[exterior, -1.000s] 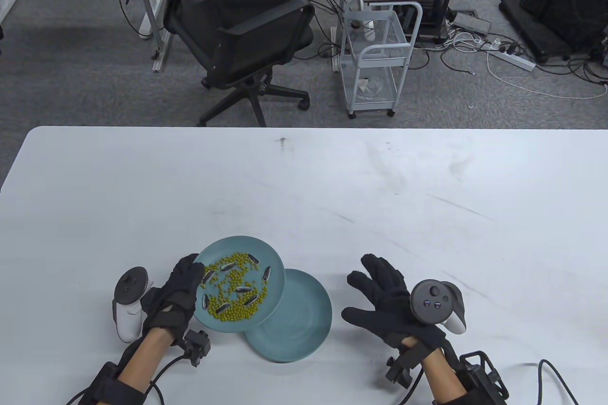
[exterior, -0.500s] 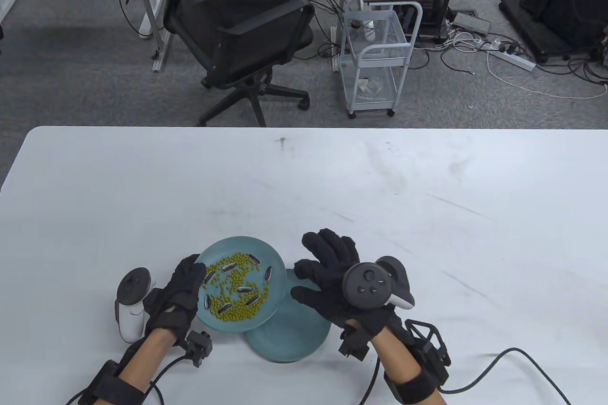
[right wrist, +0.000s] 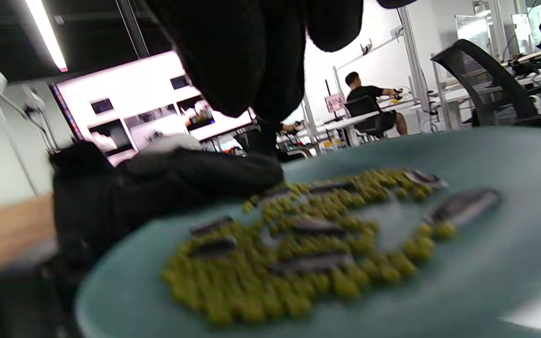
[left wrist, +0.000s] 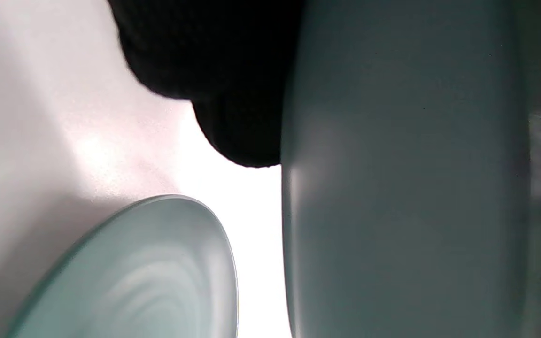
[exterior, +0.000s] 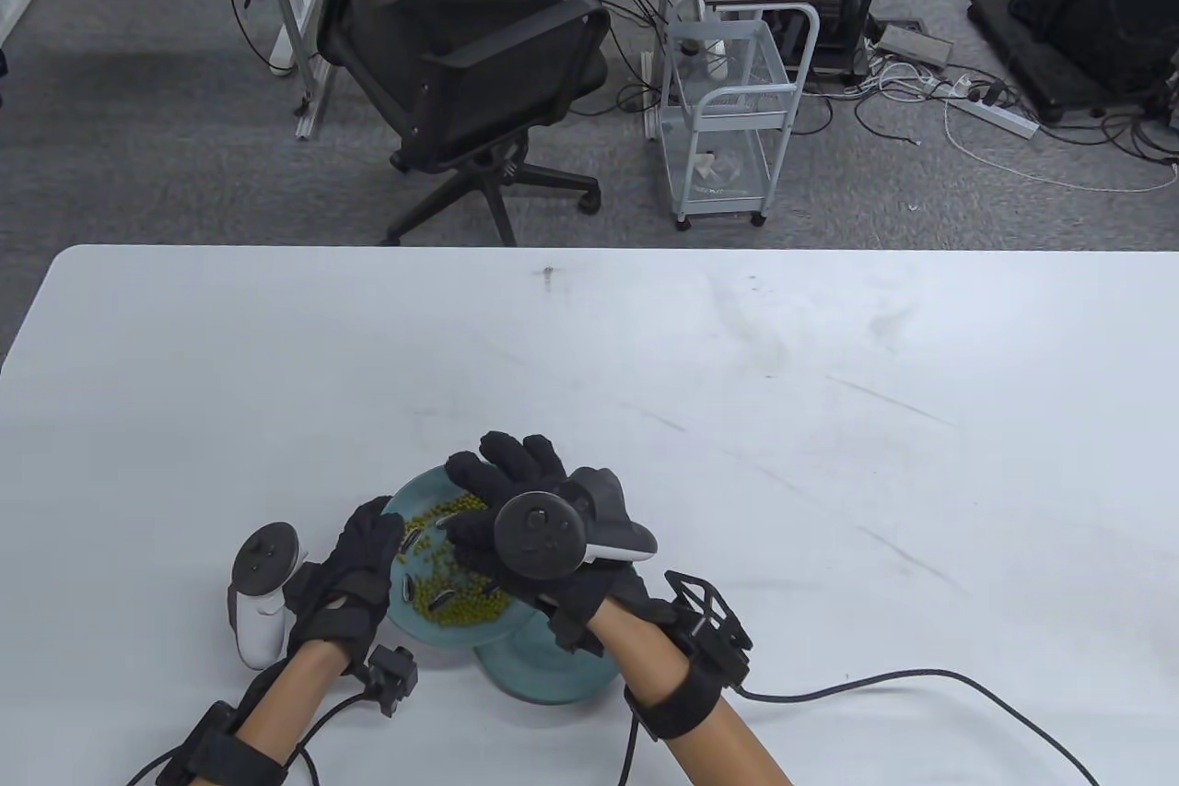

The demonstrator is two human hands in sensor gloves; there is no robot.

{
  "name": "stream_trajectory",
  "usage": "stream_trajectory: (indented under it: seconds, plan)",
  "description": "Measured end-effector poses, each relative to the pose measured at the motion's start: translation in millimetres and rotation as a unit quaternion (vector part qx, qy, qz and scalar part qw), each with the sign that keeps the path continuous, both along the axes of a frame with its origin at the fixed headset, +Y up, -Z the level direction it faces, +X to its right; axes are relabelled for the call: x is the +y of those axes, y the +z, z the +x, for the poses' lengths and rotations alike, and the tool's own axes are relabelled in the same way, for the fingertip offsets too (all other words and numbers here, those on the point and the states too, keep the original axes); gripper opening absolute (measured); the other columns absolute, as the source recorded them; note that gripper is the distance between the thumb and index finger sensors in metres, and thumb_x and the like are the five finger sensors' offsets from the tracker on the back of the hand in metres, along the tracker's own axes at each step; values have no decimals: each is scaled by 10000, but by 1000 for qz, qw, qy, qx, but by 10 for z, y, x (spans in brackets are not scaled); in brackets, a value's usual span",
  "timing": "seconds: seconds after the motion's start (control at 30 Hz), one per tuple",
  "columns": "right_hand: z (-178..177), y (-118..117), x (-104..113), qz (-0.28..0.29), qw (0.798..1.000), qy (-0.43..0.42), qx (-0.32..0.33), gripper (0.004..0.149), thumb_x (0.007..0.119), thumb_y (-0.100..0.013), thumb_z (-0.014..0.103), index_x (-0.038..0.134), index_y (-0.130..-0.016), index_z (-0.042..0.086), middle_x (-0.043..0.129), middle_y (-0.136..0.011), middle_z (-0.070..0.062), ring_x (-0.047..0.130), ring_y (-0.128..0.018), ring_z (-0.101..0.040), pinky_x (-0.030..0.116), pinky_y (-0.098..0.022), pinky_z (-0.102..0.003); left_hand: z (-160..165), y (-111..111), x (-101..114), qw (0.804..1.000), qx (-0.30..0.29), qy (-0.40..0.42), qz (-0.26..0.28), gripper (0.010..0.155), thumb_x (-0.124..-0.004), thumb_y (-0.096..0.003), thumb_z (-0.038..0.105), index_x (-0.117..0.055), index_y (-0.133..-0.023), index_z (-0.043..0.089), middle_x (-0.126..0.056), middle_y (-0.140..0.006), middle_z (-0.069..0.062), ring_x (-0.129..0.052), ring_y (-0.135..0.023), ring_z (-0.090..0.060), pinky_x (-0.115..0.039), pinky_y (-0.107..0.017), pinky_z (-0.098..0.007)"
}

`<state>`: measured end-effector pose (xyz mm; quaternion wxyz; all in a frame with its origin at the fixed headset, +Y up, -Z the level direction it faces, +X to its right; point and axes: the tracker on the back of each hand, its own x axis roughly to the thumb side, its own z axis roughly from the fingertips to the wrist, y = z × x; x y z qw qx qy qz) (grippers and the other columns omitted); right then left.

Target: Pick sunflower seeds with hand pinch into plate

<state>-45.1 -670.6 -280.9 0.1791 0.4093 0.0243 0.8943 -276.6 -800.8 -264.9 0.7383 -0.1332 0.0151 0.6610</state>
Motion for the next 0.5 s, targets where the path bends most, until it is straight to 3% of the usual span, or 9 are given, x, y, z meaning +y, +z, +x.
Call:
stream_trajectory:
  seconds: [0.2, 0.5]
  plan:
    - [25, -40, -120, -15, 997, 63, -31, 472, 940, -551, 260, 826, -905, -29, 471, -1143, -324, 337, -1004, -668, 244, -655, -794, 61, 6, -35, 1000, 1, -12, -1, 476, -544, -649, 409, -382, -1035, 182, -835, -818, -88, -1037, -447, -162, -882, -296, -265]
    - [-114, -6, -298, -45, 991, 125, -11, 457, 930, -556, 238, 812, -900, -40, 391, -1153, -338, 268, -1001, -673, 208, -650, -790, 75, 19, -37, 1000, 0, -3, 1, 476, -541, -650, 413, -379, -1036, 187, -835, -821, -81, -1039, -450, -154, -884, -298, -259]
